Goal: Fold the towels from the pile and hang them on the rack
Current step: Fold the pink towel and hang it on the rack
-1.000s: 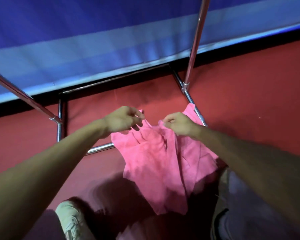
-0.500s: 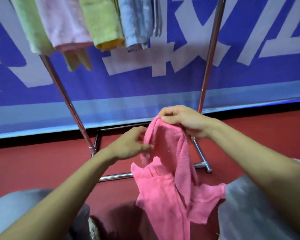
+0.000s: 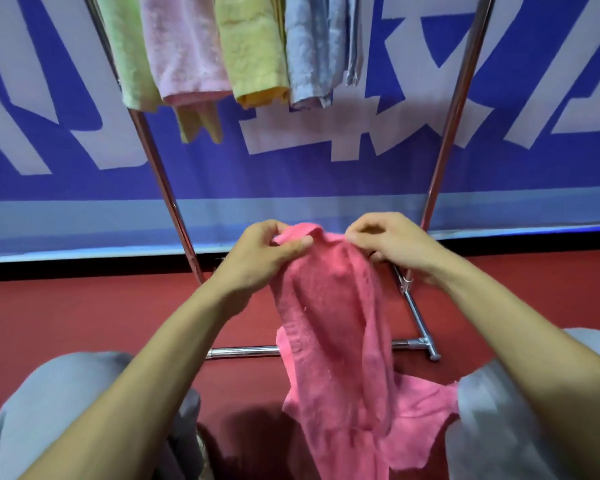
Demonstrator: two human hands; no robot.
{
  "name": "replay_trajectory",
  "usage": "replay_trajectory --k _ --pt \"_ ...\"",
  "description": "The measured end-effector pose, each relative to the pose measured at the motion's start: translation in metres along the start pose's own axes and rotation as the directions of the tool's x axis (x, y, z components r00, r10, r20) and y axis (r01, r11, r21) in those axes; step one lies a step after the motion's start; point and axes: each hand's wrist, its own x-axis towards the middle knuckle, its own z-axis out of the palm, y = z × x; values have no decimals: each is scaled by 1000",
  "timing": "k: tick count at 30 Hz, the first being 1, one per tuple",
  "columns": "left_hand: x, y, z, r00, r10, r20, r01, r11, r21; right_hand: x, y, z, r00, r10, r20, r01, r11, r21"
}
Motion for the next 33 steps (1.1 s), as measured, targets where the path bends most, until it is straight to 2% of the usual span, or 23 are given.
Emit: replay_trajectory --k 5,9,12,16,19,24,27,29,33 --pt "-4 -4 11 996 -15 82 12 999 37 -13 -5 26 949 -301 93 309 945 -102" --pt "-6 0 13 999 -11 30 7 992 129 -18 -11 34 927 -373 43 375 925 -60" --pt "-6 6 15 999 -35 31 32 994 103 -19 -11 36 924 -383 18 383 920 -79" --pt "-6 7 17 989 -147 35 147 989 7 -20 -10 38 924 -379 -45 374 923 -94" --pt "-3 5 18 983 -177 38 177 984 -1 -17 -11 35 928 -367 -67 363 929 -64" --pt "-2 -5 12 977 -106 187 98 994 50 -17 -18 23 952 -275 -137 298 934 194" --pt "-2 -17 16 979 -25 201 19 999 30 -14 -21 20 962 -177 -210 243 905 349" --pt "-1 -19 21 979 3 203 -6 1000 16 -11 -21 13 960 -104 -261 214 871 442" --pt "1 -25 25 971 -6 238 -27 991 135 -9 -24 -3 940 13 -342 224 730 645"
